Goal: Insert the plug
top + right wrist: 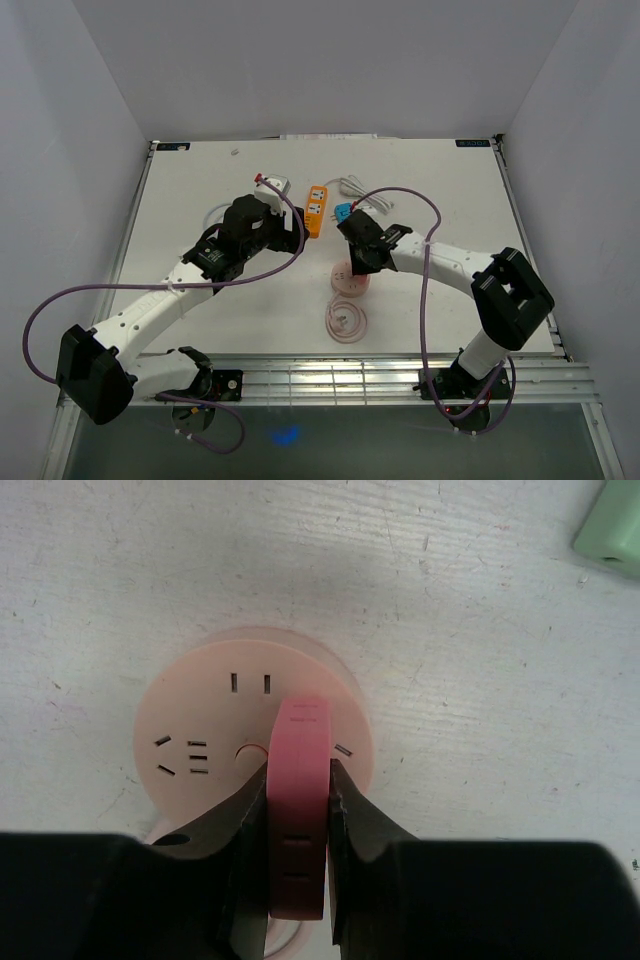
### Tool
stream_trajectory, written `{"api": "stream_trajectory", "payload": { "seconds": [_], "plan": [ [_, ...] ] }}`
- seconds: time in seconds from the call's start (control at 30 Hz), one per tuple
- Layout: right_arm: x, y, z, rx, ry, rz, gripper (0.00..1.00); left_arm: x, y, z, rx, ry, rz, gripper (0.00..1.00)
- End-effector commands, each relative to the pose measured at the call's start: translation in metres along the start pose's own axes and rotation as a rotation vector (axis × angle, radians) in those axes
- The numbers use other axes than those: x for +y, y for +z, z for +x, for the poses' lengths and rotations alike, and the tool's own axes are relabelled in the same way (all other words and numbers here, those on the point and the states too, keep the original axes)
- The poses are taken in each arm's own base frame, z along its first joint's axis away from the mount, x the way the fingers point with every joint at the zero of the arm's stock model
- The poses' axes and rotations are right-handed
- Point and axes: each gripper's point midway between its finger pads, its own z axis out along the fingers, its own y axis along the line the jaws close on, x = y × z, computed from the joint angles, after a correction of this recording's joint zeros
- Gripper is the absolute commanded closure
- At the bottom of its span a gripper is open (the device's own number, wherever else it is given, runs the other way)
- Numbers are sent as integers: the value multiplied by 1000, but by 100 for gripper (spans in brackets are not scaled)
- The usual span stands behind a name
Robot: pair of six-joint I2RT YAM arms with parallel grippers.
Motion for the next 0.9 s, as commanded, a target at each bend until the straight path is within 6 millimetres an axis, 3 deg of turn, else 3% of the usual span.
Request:
{"api": "stream_trajectory", "payload": {
  "seconds": [0.0,0.23,0.37,0.4,0.5,0.87],
  "plan": [
    [-45,17,59,219,-121,182,92,-1,-4,-10,-18,-3,-2,2],
    [-35,10,36,170,-121,132,92,1,-3,-9,-12,-1,-14,2],
    [-28,10,26,149,-122,93,75,2,-3,-8,-10,0,-19,2],
    [-26,9,24,144,-128,75,65,2,-3,-8,-10,1,-19,2],
    [-21,7,17,125,-123,55,54,3,-2,-8,-8,1,-21,2],
    [-2,-12,-21,56,-122,-9,42,4,-1,-7,-3,4,-30,2]
  ]
}}
